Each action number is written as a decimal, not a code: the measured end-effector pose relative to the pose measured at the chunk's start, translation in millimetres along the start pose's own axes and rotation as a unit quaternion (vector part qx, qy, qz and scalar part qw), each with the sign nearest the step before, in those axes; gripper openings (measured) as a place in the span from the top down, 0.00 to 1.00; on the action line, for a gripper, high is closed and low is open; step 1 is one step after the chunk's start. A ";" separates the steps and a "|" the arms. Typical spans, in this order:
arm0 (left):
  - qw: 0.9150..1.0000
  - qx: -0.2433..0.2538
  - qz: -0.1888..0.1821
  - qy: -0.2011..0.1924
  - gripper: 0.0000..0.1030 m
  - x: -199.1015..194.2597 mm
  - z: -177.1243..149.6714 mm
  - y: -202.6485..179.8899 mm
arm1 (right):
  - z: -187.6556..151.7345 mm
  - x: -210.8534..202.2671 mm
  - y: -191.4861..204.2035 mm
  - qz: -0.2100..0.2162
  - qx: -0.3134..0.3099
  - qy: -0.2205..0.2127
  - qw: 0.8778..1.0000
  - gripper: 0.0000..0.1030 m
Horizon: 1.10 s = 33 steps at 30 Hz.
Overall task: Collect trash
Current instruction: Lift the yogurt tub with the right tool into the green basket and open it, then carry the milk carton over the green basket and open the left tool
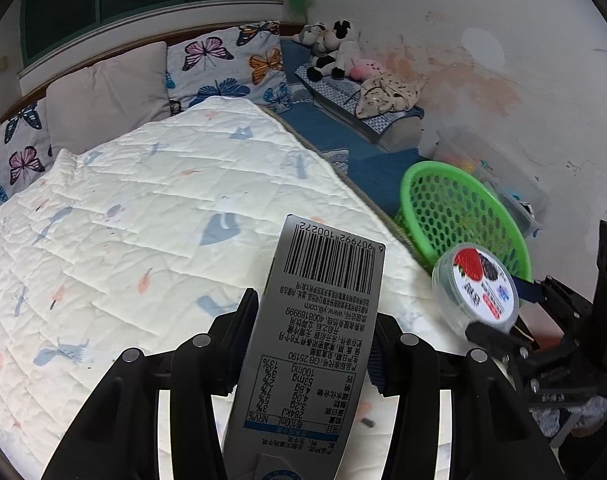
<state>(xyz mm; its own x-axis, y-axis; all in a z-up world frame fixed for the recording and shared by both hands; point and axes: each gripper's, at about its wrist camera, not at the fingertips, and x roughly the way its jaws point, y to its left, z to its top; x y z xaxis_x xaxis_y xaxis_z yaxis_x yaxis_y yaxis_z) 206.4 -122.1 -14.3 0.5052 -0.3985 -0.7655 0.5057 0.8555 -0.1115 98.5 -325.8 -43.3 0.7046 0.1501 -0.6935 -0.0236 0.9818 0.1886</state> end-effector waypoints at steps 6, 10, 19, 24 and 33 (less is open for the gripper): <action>1.000 0.010 -0.010 0.000 0.55 2.6 5.5 -19.7 | 0.2 -3.1 -44.6 -0.035 0.034 -0.003 0.999 0.13; 1.000 0.016 -0.016 0.000 0.55 4.8 10.1 -32.0 | 0.6 -1.4 -67.0 -0.053 0.050 -0.001 0.997 0.13; 0.999 0.031 -0.026 -0.001 0.55 7.9 22.3 -54.5 | 0.5 4.4 -102.4 -0.076 0.073 0.008 0.994 0.13; 0.999 0.043 -0.029 -0.001 0.55 10.0 28.0 -67.5 | 1.6 6.5 -111.9 -0.079 0.078 0.008 0.994 0.12; 0.997 0.059 -0.040 0.001 0.55 18.0 40.5 -93.4 | -1.7 -2.5 -119.9 -0.078 0.086 -0.001 0.993 0.12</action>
<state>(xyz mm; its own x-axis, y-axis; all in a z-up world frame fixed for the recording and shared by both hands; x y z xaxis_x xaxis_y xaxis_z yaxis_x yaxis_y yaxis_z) 196.6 -222.5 8.0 0.4593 -0.4634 -0.7578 0.6230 0.7762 -0.0971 98.3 -443.6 -65.4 0.6910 -0.0023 -0.7228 0.2076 0.9585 0.1954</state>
